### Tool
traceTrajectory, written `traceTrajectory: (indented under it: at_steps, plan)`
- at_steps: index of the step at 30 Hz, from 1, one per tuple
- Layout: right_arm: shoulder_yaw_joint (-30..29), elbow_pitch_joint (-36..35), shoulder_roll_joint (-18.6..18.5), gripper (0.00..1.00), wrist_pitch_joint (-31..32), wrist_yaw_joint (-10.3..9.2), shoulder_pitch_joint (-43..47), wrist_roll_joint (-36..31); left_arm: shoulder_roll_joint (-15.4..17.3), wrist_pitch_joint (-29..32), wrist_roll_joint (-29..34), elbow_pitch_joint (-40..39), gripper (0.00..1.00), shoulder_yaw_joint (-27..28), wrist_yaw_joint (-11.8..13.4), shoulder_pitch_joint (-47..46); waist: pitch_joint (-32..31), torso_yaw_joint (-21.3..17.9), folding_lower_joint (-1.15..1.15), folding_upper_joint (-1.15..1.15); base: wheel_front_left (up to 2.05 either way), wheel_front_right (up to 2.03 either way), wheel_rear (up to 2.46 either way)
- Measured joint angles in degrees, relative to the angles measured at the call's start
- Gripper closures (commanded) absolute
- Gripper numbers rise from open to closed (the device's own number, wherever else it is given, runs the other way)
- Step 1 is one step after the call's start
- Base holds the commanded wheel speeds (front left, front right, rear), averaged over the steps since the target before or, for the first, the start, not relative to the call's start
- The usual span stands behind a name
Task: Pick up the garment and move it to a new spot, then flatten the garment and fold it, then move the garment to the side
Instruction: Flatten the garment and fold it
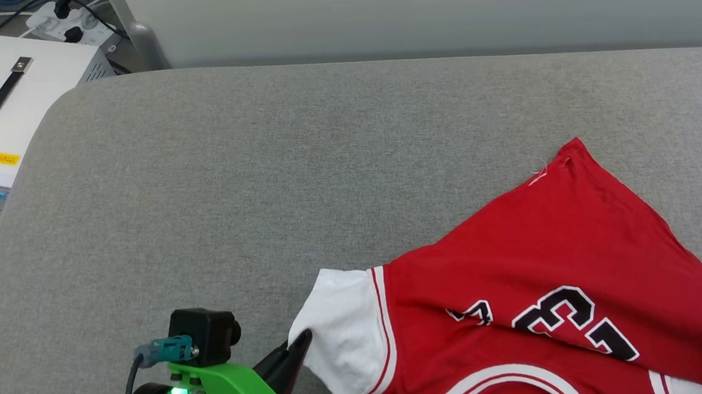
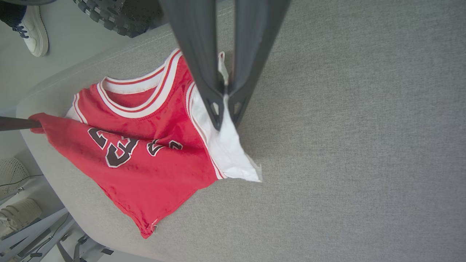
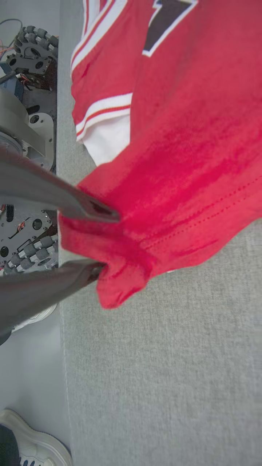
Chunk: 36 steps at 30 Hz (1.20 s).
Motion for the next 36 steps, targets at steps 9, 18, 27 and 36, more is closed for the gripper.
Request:
traceTrajectory:
  at_steps: [9,18,27,36]
  plan:
    - [3.31,-6.47,-4.63,0.00,1.79,0.00,-6.03,3.63,0.36,-0.10,0.04,-0.48,1.00,-0.10,-0.52,-0.40,1.87,1.08,0.00,0.00,0.00,0.00,0.00]
    - [9.83,-8.73,-7.47,0.00,6.46,0.00,-21.69,4.39,0.57,0.10,0.58,-1.11,1.00,-0.44,-0.97,-2.29,6.93,3.77,0.00,0.00,0.00,0.00,0.00]
    - [14.74,2.15,-9.78,0.00,7.08,0.00,-34.41,-0.01,-0.03,-0.44,1.04,-1.69,1.00,-0.69,-1.81,-4.81,12.84,8.10,0.00,0.00,0.00,0.00,0.00]
    - [18.50,11.85,-12.74,0.00,3.63,0.00,-39.40,-1.80,-1.52,-1.48,1.04,-0.59,1.00,-1.43,-2.85,-5.77,17.55,12.93,0.01,0.00,0.00,0.00,0.00]
